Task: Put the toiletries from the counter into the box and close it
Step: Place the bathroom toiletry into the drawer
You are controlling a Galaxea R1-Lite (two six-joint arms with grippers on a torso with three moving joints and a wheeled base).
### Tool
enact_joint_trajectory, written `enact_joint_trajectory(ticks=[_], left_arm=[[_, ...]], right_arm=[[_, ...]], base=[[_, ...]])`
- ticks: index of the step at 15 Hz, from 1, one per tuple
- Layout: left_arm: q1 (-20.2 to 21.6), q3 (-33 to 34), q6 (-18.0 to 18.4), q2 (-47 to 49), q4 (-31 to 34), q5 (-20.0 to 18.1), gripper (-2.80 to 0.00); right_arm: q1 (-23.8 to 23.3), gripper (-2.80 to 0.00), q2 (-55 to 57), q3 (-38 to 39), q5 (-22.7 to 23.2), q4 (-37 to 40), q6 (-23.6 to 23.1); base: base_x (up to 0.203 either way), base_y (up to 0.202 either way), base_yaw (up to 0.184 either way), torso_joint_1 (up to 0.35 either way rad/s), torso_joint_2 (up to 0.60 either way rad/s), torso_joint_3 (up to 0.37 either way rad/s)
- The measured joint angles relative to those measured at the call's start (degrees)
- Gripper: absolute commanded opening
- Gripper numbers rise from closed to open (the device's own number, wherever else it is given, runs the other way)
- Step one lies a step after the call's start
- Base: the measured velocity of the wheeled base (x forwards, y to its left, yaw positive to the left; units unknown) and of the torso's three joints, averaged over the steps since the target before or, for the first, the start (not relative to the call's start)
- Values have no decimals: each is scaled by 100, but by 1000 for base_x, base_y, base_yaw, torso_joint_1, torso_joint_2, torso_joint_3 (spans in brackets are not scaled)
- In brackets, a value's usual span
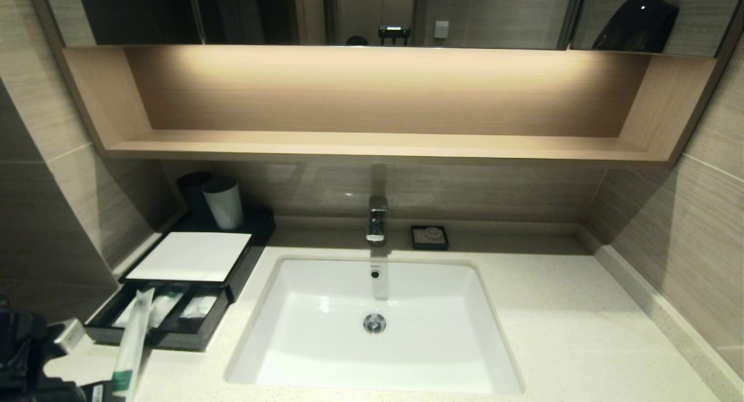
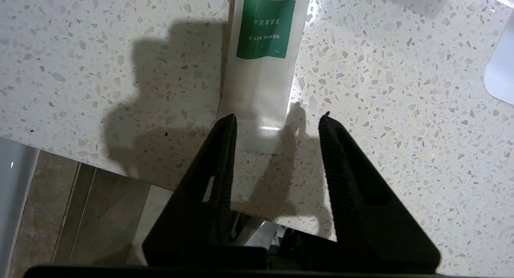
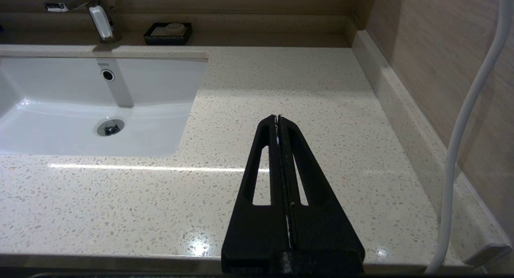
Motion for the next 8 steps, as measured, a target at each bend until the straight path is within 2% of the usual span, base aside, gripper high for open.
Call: enact_joint_trajectory(ticks=[8], left_arm=[[102,6,9,586,-792,-123,0]], right_arm=[[0,-280,0,0,1,1,0]], base=[[0,0,0,0,0,0]])
